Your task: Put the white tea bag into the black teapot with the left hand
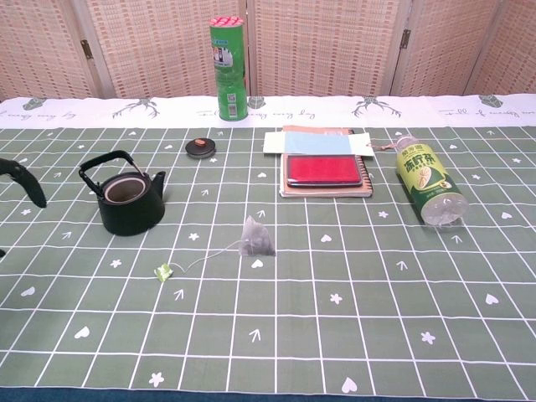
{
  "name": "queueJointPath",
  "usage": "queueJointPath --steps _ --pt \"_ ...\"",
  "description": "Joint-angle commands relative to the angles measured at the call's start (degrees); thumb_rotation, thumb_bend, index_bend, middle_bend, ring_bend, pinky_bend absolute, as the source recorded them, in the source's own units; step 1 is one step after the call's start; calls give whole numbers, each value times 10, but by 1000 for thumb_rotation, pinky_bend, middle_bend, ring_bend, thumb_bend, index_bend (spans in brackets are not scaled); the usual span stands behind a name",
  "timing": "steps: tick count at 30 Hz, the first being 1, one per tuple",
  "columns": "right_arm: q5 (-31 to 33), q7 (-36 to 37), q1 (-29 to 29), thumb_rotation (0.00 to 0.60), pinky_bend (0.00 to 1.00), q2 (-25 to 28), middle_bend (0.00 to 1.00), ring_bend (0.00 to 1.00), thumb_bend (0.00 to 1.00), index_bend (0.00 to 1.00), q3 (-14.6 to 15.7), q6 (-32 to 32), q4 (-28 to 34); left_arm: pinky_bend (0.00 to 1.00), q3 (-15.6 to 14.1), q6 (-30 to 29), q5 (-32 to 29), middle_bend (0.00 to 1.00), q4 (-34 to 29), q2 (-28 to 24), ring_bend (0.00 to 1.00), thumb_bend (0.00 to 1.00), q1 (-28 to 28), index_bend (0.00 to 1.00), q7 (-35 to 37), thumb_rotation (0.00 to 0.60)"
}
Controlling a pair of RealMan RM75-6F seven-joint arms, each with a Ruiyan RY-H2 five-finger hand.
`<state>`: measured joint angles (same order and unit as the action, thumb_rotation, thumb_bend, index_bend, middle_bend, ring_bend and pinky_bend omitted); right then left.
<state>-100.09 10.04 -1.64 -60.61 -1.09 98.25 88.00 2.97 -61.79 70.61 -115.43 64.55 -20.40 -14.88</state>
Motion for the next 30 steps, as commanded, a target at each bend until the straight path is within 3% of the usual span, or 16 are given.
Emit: queueJointPath --steps 1,11,30 --pt "-3 11 4 600 0 3 0 0 419 0 0 10 -4 1000 30 19 -80 1000 5 69 1000 282 -38 368 -29 600" --pt "12 60 21 600 0 8 0 0 419 0 -12 54 -18 1000 51 30 -198 1000 53 164 1000 286 -89 392 -59 600" --pt "22 92 34 600 0 10 0 0 419 0 -20 76 -29 1000 45 60 -238 1000 145 226 1000 287 -131 375 -38 600"
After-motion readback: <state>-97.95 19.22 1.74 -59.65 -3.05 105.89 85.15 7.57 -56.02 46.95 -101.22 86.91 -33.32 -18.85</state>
